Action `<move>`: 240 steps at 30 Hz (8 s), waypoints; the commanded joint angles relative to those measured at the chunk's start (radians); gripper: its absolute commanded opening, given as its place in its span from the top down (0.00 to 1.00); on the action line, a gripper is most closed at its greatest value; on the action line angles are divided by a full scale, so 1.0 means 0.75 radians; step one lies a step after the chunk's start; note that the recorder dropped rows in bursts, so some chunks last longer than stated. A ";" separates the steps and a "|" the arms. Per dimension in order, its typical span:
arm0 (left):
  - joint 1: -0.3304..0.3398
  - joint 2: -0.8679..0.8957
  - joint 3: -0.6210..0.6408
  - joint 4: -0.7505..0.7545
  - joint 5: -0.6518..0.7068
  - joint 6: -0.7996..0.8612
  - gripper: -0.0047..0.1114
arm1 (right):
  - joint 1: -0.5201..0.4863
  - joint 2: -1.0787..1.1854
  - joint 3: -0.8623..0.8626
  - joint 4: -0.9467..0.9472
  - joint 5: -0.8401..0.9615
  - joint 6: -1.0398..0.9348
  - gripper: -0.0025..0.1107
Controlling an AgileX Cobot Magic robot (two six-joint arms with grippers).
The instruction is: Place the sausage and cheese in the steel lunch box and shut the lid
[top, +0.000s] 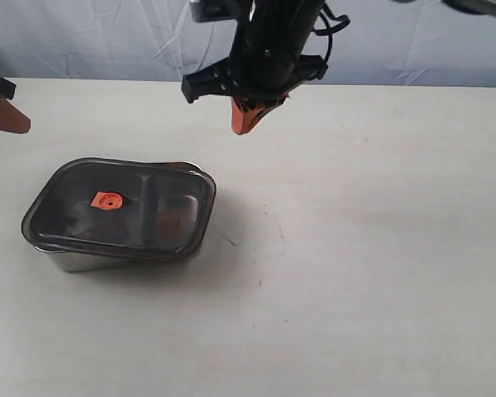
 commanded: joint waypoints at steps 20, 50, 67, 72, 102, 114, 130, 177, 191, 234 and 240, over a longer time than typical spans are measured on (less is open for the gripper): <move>-0.179 0.144 -0.080 -0.312 0.110 0.302 0.96 | 0.247 -0.080 0.403 0.318 0.010 -0.067 0.98; -0.203 0.144 -0.078 -0.130 0.143 0.243 0.96 | 0.248 0.066 0.469 0.324 -0.080 -0.104 0.98; -0.247 0.144 -0.078 0.091 0.229 0.130 0.96 | 0.248 0.086 0.466 0.329 -0.221 -0.112 0.98; -0.247 0.144 -0.078 0.097 0.232 0.122 0.96 | 0.245 0.086 0.466 0.310 -0.233 -0.112 0.98; -0.190 0.111 -0.078 0.063 0.281 0.114 0.96 | 0.128 0.039 0.466 -0.123 -0.246 0.142 0.98; -0.085 0.049 -0.080 0.055 0.260 0.082 0.96 | 0.001 0.121 0.363 -0.154 -0.697 0.142 0.98; -0.083 0.049 -0.080 0.092 0.236 0.057 0.96 | 0.001 0.299 0.065 -0.146 -0.446 0.106 0.98; -0.041 0.049 -0.080 0.085 0.200 0.045 0.96 | 0.046 0.338 0.025 -0.034 -0.646 -0.033 0.98; -0.041 -0.019 -0.078 0.052 0.319 -0.070 0.96 | 0.046 0.319 -0.070 -0.283 -0.501 0.116 0.98; -0.377 -0.209 0.414 0.495 -0.020 -0.511 0.96 | 0.111 0.461 -0.131 0.212 -0.188 -0.255 0.98; -0.377 -0.209 0.439 0.495 -0.046 -0.515 0.96 | 0.111 0.492 -0.131 0.215 -0.150 -0.255 0.98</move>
